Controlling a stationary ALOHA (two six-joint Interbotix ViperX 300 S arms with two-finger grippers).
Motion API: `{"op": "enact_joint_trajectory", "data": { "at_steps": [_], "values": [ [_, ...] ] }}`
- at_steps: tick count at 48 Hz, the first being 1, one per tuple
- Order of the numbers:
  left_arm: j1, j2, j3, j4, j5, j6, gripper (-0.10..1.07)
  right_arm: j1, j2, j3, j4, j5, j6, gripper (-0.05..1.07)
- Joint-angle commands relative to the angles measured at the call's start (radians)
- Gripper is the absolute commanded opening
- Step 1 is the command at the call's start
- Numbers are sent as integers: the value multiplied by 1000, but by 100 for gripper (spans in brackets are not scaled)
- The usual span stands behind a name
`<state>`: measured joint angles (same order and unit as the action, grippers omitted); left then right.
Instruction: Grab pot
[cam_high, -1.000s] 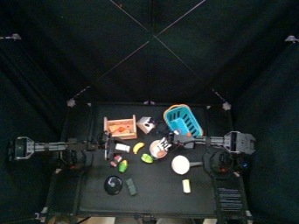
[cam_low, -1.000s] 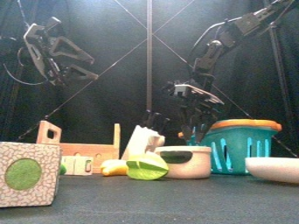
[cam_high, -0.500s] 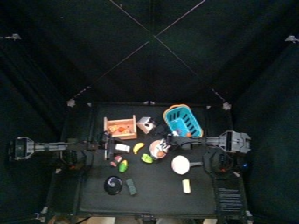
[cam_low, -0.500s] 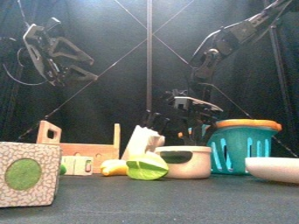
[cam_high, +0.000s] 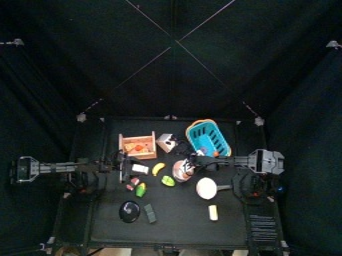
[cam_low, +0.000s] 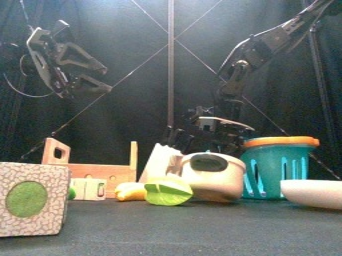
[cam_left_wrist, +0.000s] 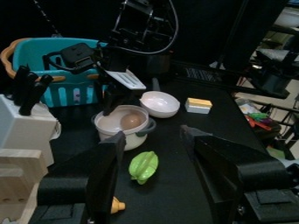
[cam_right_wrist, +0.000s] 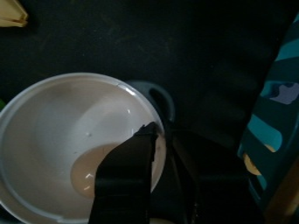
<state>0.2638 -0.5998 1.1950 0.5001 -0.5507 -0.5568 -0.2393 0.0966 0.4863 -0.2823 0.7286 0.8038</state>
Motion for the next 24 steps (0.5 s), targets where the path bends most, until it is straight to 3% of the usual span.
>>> {"op": "enact_joint_trajectory", "data": {
  "at_steps": [1,24],
  "values": [
    [2,0,-11,-2,-5,2,90,8,-17,-21,3,2,3,56],
    [2,0,-8,-14,-5,2,90,57,-37,-67,3,55,0,55]
  ]
}}
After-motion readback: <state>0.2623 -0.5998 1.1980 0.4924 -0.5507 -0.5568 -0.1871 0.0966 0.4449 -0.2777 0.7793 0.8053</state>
